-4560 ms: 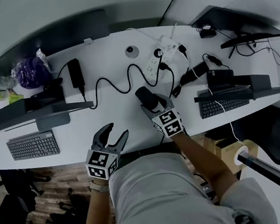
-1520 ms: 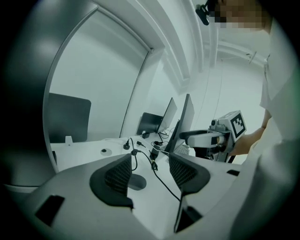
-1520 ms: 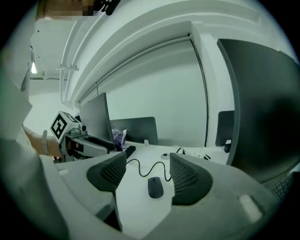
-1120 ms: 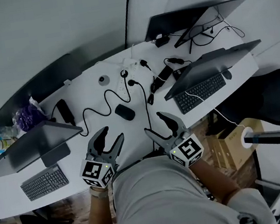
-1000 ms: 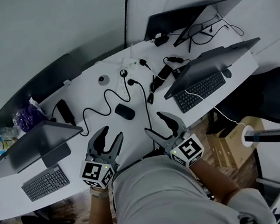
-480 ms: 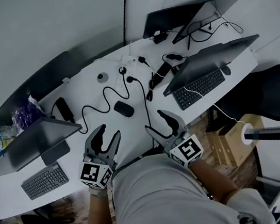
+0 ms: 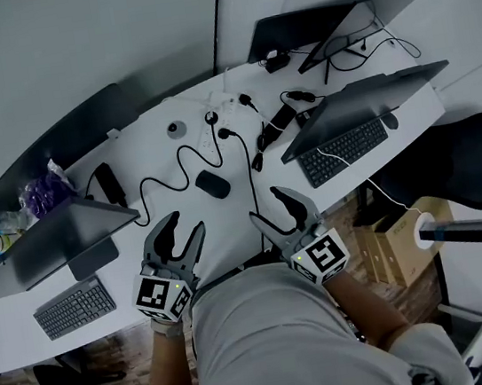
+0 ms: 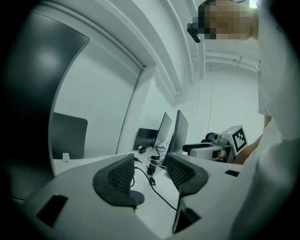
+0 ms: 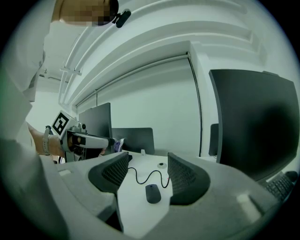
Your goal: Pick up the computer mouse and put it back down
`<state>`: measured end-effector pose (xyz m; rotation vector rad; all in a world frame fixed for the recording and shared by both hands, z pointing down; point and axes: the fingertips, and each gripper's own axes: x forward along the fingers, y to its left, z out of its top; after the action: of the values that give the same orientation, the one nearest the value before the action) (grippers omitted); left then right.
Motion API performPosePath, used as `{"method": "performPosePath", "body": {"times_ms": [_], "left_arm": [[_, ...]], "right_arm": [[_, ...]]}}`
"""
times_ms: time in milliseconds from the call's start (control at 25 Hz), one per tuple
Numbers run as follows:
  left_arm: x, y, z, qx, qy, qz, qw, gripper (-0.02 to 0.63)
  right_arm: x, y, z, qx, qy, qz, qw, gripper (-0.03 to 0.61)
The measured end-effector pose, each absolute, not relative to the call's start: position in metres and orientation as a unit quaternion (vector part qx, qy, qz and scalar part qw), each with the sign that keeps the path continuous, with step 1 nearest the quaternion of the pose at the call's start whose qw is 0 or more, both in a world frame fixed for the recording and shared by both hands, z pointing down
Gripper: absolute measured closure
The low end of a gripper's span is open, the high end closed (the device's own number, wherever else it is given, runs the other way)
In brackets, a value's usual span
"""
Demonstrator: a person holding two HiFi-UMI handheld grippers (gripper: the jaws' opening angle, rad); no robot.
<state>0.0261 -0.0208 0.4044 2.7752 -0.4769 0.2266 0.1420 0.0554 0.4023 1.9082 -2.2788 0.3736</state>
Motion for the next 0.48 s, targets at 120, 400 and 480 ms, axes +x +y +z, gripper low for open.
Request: {"method": "performPosePath", "body": {"times_ms": [120,400,480], "left_arm": [[0.0266,-0.0197,0.4058,0.970,-0.164,0.082,0.160,0.399],[0.0293,-0.0175,0.4098,0.970,-0.158,0.089,0.163,0.399],[0.0292,-0.0171,0.4101,0.970,-0.157,0.089,0.164,0.399]], "right_arm": [[0.1420,0.0569,0.4032,0.637,-0.757,0.127,0.074,0.314],[0.1421,0.0594,0.4048,0.639,-0.754,0.129,0.076,0.314],[0.1411,0.0596,0.4034,0.637,-0.756,0.125,0.078,0.314]]}}
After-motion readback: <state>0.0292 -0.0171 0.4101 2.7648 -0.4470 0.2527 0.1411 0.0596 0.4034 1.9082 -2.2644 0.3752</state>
